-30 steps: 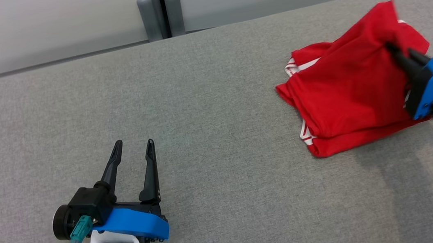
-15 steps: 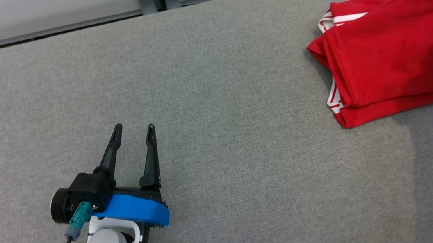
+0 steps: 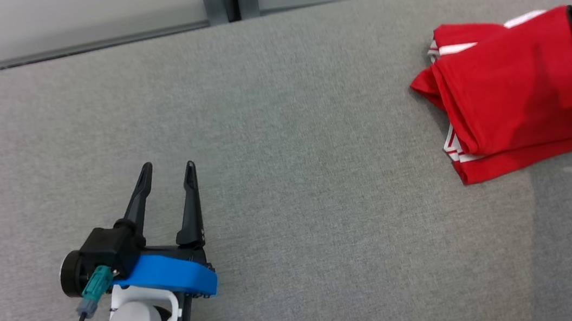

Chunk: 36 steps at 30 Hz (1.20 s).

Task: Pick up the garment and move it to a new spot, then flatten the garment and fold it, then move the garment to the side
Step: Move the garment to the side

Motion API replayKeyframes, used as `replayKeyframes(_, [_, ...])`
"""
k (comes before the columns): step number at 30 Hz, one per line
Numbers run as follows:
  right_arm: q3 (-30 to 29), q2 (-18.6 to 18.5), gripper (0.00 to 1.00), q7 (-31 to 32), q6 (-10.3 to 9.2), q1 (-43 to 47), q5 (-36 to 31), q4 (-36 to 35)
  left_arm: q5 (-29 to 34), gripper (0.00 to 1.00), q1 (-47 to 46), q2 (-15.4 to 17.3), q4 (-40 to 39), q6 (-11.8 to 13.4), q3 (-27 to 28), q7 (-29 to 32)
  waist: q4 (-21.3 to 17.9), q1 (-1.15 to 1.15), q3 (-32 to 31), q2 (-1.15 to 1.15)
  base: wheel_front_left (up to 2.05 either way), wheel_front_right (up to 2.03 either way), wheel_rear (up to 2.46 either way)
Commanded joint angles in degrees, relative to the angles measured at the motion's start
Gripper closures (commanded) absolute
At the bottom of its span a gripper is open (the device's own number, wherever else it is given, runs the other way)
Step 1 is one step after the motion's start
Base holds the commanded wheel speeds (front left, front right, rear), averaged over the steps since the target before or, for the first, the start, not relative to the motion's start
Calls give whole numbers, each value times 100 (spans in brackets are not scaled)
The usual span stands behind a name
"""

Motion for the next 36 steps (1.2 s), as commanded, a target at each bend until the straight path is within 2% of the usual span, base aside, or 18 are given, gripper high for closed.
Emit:
replayKeyframes(1, [-19, 47, 0, -65, -1, 32, -42, -4, -33, 0, 69, -6, -12, -16, 48, -25, -18, -1, -68, 0, 0, 0, 0])
replayKeyframes(7, [-114, 324, 0, -446, -1, 470, -99, -617, -91, 0, 322, -52, -156, 9, 393, -26, 44, -1, -584, 0, 0, 0, 0])
replayKeyframes(19, [-582, 680, 0, -474, -1, 2374, -154, -2832, -207, 0, 990, -71, -398, 3, 912, -20, 59, -1, -1586, 0, 0, 0, 0])
replayKeyframes(24, [-936, 810, 0, -473, -1, 3103, -256, -3694, -222, 0, 1116, -101, -574, 38, 1077, -20, 89, -1, -1693, 0, 0, 0, 0])
replayKeyframes(30, [-1471, 1154, 0, -473, 0, 4095, -426, -4574, -250, 0, 1213, -131, -525, 61, 1182, -20, 150, -1, -1722, 0, 0, 0, 0])
replayKeyframes(36, [-1910, 1486, 0, -472, 0, 4807, -560, -4929, 56, 0, 1307, -126, -341, 70, 1130, -20, 217, -1, -1742, 0, 0, 0, 0])
